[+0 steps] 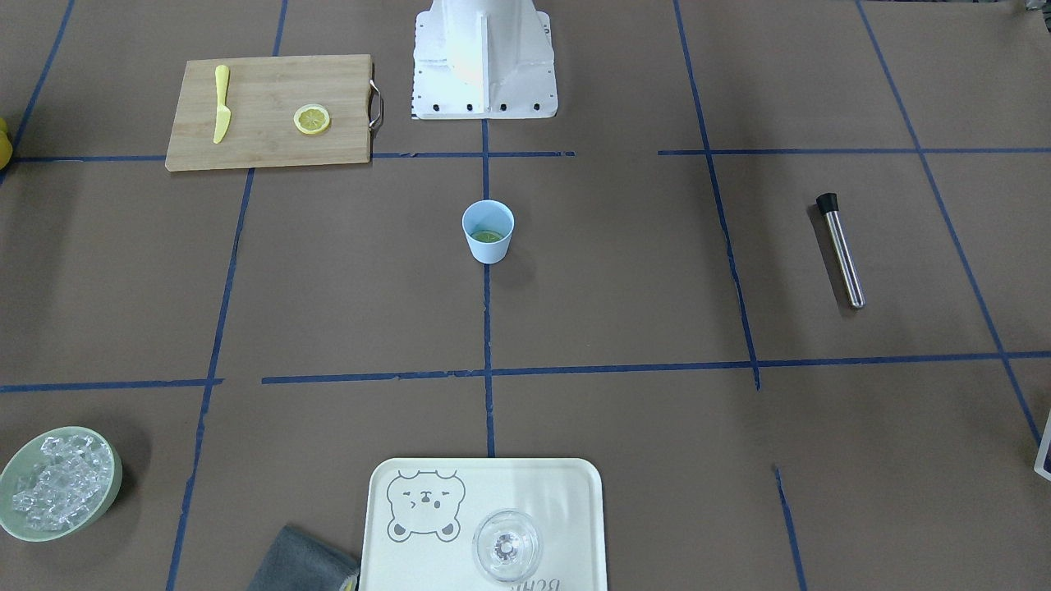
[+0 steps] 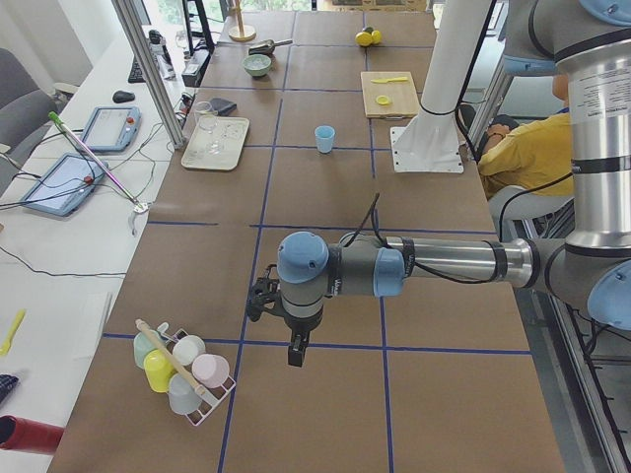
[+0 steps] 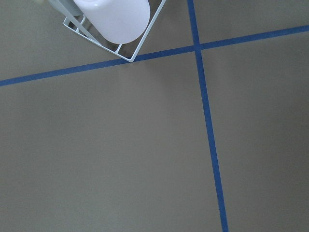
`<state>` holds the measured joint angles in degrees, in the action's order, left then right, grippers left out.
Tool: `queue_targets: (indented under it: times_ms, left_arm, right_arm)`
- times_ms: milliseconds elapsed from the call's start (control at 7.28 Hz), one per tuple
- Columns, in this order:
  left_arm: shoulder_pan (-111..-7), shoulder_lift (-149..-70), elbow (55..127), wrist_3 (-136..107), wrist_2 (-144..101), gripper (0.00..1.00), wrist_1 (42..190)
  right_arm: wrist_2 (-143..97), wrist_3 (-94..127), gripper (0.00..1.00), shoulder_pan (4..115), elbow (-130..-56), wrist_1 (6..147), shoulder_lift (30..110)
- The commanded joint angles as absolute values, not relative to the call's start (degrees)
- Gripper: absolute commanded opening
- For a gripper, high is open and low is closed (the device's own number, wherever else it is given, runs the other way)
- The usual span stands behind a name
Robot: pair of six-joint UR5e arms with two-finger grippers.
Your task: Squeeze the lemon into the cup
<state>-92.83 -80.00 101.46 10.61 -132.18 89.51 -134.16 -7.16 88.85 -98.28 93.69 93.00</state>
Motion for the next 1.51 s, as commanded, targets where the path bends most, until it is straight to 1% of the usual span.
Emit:
queue_targets:
  times_ms: [0, 549, 824, 961, 1099, 1373]
  left_arm:
    - [-92.72, -81.20, 100.20, 10.46, -136.49, 1.00, 89.91]
    - [-92.64, -79.81, 101.34, 10.55, -136.23, 1.00, 89.21]
    - [-92.29, -80.07, 103.00, 10.55, -131.70, 1.00, 88.95]
    - [-92.29, -80.68, 103.36, 10.55, -130.96, 1.00, 86.51]
    - [-92.37, -81.55, 103.27, 10.55, -130.96, 1.00, 83.09]
    - [-92.37, -81.30, 102.48, 10.72, -130.96, 1.00, 83.40]
  right_arm:
    - [-135.96, -7.12, 1.00, 88.86, -98.44, 93.60, 93.43]
    - [-135.88, -7.12, 1.00, 88.86, -98.35, 93.60, 93.43]
    - [-135.97, -7.12, 1.00, 88.77, -98.35, 93.52, 94.04]
    - [-135.97, -7.12, 1.00, 88.77, -98.35, 93.60, 94.04]
    - [-135.97, -7.12, 1.00, 88.77, -98.26, 93.60, 94.04]
    - [-135.97, -7.12, 1.00, 88.77, -98.17, 93.52, 94.04]
